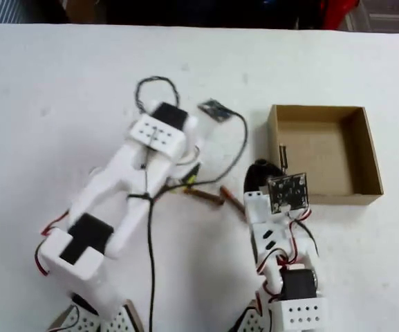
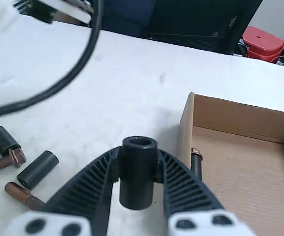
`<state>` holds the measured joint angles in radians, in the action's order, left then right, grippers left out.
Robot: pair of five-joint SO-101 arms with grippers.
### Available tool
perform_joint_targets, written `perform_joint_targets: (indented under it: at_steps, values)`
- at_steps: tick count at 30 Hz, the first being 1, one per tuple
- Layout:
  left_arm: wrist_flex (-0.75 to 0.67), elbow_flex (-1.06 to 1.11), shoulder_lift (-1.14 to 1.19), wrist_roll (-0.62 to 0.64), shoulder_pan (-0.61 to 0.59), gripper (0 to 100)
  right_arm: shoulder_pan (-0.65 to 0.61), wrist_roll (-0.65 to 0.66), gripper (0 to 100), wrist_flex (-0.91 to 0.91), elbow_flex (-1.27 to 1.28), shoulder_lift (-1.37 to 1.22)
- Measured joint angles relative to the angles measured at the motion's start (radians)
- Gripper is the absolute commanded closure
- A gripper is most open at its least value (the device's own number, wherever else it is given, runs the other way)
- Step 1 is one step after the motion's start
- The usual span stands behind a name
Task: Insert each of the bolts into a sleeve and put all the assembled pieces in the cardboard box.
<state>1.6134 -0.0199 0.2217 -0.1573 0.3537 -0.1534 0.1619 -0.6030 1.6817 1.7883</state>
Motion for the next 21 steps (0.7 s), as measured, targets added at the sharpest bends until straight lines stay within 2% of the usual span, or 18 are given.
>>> perform_joint_targets:
  at_steps: [6,9,17,21]
  values:
    - [0.0,-0.002,0.0,0.095,-0.078,98,-0.012,0.0,98.1,0.0,0.0,0.0]
    - [0.002,-0.012,0.0,0.132,-0.104,98,-0.066,0.0,98.1,0.0,0.0,0.0]
    - [0.008,-0.18,-0.009,0.14,-0.233,98,-0.212,0.0,98.1,0.0,0.0,0.0]
    - [0.035,-0.187,-0.078,0.141,-0.242,98,-0.287,0.0,98.1,0.04,0.0,0.0]
